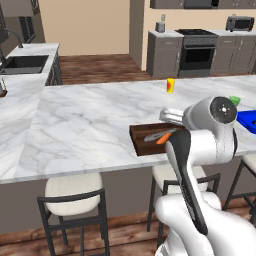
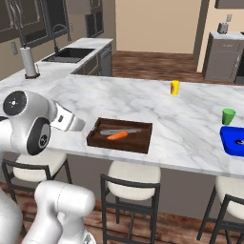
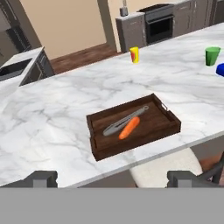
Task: Gather the carrot and cucumber from the fridge and place them on a tray on the dining counter. Then gather the chicken drumsticks from the fridge and place them on the other tray.
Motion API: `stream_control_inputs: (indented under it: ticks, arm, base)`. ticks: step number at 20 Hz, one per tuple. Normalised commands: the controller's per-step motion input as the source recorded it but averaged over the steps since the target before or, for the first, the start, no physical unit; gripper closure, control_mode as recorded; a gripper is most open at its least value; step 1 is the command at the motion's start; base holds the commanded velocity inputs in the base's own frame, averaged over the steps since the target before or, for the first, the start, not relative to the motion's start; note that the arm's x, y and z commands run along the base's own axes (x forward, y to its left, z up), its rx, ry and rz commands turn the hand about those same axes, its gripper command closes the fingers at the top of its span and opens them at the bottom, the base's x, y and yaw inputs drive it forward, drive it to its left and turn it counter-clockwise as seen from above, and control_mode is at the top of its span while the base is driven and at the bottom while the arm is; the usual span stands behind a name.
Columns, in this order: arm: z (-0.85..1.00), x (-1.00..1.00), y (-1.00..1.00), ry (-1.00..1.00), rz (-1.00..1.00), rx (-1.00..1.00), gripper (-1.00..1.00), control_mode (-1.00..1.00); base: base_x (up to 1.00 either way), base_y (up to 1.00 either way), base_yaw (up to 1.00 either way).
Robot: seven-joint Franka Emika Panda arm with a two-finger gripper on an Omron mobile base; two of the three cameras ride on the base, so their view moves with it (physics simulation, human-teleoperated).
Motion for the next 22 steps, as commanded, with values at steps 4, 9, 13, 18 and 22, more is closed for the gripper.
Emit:
stream_control_inputs:
  ticks: [4,9,13,18,22]
  arm:
    - [-0.09,-0.46,-0.03,0.02,0.0,0.05,-1.0,-1.0]
    - [0.0,-0.06,0.0,0.19,0.0,0.0,-1.0,-1.0]
    - [0.0,0.0,0.0,0.18,0.0,0.0,-1.0,-1.0]
    - [-0.13,-0.02,0.0,0.12,0.0,0.0,-1.0,-1.0]
    - [-0.29,-0.09,0.0,0.06,0.0,0.0,-1.0,-1.0]
  base:
    - [0.0,0.0,0.0]
    - [0.0,0.0,0.0]
    - [0.0,0.0,0.0]
    - [0.0,0.0,0.0]
    - [0.0,0.0,0.0]
